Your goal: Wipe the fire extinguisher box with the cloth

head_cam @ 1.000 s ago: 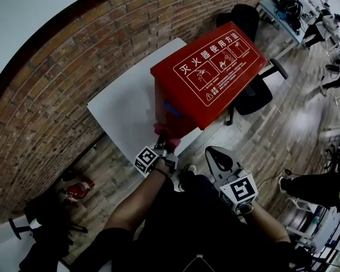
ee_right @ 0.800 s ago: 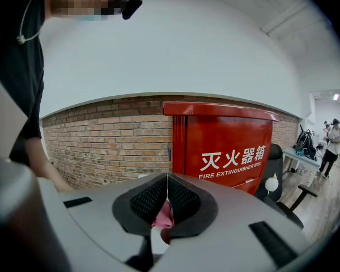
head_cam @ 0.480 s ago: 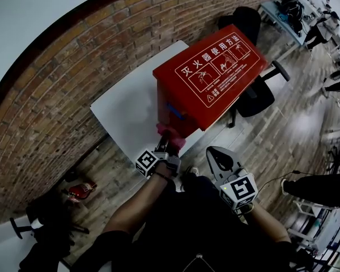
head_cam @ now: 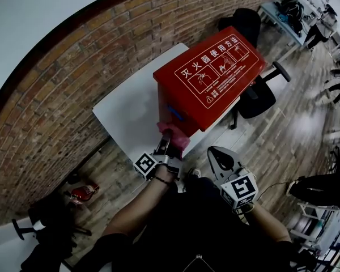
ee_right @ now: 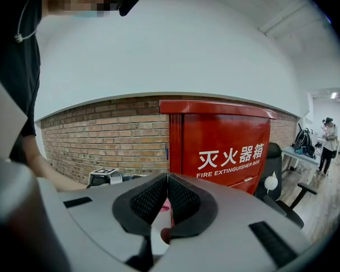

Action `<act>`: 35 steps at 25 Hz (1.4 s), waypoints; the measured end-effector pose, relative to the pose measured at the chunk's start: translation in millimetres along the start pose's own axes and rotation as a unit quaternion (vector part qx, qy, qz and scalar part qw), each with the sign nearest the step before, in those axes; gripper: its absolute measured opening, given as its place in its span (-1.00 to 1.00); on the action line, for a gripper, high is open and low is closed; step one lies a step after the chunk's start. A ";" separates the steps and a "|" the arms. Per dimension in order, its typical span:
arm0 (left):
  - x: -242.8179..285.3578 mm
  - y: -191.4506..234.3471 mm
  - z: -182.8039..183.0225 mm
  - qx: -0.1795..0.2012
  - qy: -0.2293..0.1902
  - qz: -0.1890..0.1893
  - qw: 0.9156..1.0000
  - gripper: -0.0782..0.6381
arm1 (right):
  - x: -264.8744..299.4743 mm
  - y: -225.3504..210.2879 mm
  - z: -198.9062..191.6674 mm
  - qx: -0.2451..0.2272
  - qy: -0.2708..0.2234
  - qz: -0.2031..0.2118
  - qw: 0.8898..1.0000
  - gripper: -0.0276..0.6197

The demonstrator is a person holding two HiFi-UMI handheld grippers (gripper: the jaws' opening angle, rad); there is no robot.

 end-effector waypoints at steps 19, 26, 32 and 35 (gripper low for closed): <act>1.2 -66.6 -21.1 -0.016 0.014 -0.072 0.997 -0.43 | 1.4 0.0 -0.8 0.004 0.000 -0.002 1.000 -0.85; 0.2 -82.7 -24.1 -0.010 0.017 -0.087 0.996 -0.43 | 2.0 -0.7 -3.4 0.006 0.000 -0.004 1.000 -0.85; 0.8 -92.4 -28.1 -0.024 0.018 -0.090 0.996 -0.43 | 1.4 -2.6 -3.5 0.007 -0.001 -0.008 1.000 -0.85; 0.5 -100.8 -31.2 -0.023 0.019 -0.102 0.994 -0.43 | 0.9 -3.3 -3.8 0.007 -0.002 -0.009 1.000 -0.85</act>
Point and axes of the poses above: the fingertips, and each gripper's own axes: x forward along the fingers, y to its left, z out of its top, the point moved 7 cm from there along -x, backward along the fingers, and after that the axes turned 5 degrees about -x, right-handed, at the moved point
